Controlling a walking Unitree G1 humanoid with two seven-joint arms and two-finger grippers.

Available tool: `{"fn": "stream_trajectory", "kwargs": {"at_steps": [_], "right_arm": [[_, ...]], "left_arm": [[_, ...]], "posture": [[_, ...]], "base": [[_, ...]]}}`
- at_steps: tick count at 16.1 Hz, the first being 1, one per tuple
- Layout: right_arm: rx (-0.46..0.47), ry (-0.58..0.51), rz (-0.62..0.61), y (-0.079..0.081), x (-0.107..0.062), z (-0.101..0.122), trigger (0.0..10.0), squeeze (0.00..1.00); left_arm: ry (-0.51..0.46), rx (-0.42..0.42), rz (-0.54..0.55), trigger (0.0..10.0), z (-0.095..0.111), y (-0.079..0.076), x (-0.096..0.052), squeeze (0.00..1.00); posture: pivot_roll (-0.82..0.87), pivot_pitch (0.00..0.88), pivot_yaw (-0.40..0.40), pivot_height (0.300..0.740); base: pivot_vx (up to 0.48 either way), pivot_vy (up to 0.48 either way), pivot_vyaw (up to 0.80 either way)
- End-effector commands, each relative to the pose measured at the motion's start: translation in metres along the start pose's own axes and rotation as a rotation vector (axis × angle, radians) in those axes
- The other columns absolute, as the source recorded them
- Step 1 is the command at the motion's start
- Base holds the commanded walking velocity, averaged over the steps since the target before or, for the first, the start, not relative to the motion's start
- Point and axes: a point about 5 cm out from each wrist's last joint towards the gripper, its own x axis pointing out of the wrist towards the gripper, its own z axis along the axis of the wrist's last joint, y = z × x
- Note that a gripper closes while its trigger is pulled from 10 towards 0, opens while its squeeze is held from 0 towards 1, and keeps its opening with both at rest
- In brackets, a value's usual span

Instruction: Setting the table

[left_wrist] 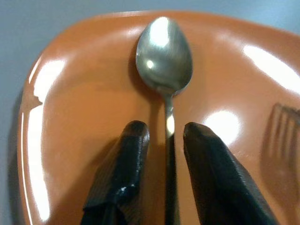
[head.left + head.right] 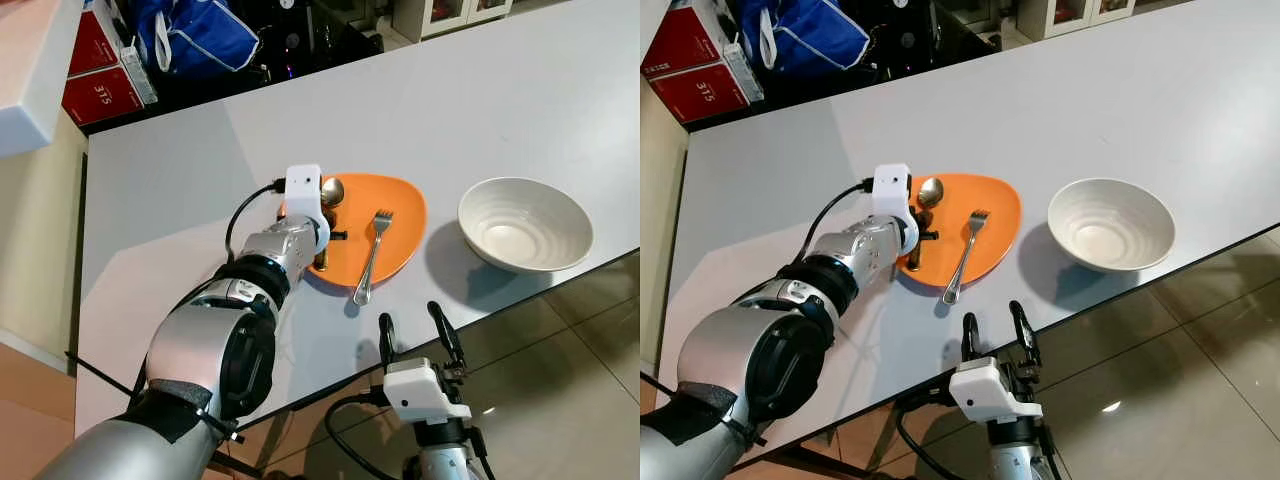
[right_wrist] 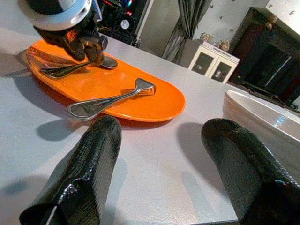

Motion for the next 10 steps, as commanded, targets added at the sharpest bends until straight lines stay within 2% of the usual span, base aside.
{"fn": "stream_trajectory", "kwargs": {"at_steps": [1,2,7,10], "right_arm": [[0.012,-0.008,0.000,-0.001,-0.001,0.003,10.0,0.00],[0.011,-0.009,0.002,-0.002,-0.002,0.002,10.0,0.00],[0.009,-0.015,0.008,-0.005,0.000,0.000,10.0,0.00],[0.016,-0.020,0.015,-0.006,0.003,-0.001,10.0,0.00]], "left_arm": [[-0.059,0.025,-0.014,10.0,0.017,-0.005,-0.002,0.20],[-0.105,0.031,-0.038,10.0,0.029,-0.012,-0.004,0.00],[-0.262,0.054,-0.120,10.0,0.066,-0.028,-0.012,0.00],[-0.348,0.067,-0.152,10.0,0.084,-0.025,-0.018,0.00]], "posture": [[-0.19,0.076,0.145,0.740],[-0.19,0.073,0.142,0.740],[-0.17,0.064,0.123,0.740],[-0.14,0.057,0.107,0.740]], "base": [[0.000,0.000,0.00],[0.000,0.000,0.00],[0.000,0.000,0.00],[0.000,0.000,0.00]]}}
